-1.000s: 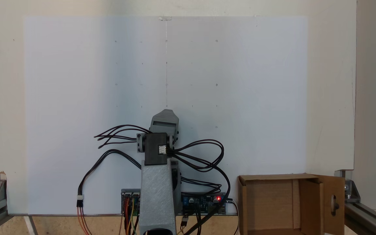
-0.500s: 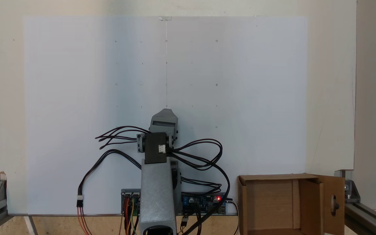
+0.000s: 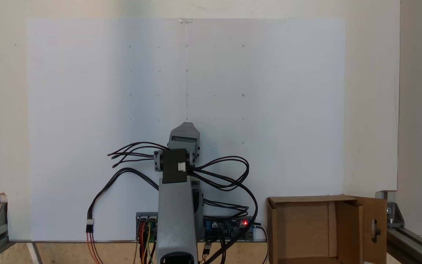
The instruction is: Grasp a green dice and put it in the bin.
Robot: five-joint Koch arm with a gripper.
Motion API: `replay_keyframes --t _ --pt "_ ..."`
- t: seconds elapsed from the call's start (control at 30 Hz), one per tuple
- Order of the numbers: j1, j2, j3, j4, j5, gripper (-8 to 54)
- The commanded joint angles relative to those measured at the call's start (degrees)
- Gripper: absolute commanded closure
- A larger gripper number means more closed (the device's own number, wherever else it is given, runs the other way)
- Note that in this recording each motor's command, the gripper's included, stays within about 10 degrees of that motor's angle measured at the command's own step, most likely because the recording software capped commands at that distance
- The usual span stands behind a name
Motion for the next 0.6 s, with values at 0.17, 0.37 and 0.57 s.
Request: replay_keyframes --t 0.17,0.37,0.57 --pt "1.1 -1.1 -1.0 -2.0 2.4 3.2" --pt "1.6 -2.5 -1.0 -3.2 2.4 5.6" --pt "1.8 -3.4 -0.8 -3.5 2.4 6.7"
